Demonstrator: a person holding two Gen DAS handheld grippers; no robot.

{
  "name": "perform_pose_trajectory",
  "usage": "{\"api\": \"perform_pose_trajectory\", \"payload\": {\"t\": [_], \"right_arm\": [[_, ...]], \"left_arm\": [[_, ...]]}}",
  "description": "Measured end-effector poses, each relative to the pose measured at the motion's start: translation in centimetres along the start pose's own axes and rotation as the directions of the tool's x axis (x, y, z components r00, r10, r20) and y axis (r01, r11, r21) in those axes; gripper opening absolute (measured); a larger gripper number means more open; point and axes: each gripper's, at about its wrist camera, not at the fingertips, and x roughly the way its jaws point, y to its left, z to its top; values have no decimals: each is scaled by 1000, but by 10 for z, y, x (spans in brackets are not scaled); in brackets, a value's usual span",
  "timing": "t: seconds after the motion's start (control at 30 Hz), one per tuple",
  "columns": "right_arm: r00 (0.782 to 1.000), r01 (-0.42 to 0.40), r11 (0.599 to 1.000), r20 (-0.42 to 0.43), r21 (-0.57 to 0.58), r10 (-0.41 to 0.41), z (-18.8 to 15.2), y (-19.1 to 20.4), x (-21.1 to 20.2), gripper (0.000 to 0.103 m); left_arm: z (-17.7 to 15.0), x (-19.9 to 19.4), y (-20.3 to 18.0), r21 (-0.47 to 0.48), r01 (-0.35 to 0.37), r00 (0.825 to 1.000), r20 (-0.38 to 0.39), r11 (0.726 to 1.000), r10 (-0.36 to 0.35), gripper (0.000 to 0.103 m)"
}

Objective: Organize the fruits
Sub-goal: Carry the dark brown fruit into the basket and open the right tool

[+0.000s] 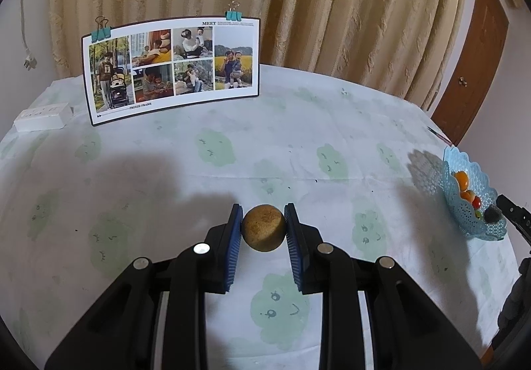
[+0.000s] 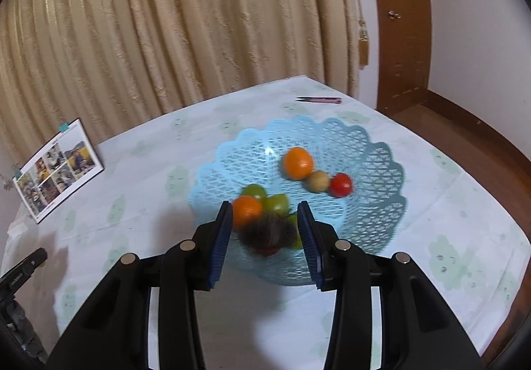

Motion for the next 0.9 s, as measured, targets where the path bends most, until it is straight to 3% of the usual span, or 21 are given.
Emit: {"api": "perform_pose_trajectory", "payload": {"t": [0.9], "right_arm": [[999,14,996,43,93,-18,-15,-37,-19,43]], "left_arm": [[3,0,-15,44,-6,1000,5,999,5,26]]}}
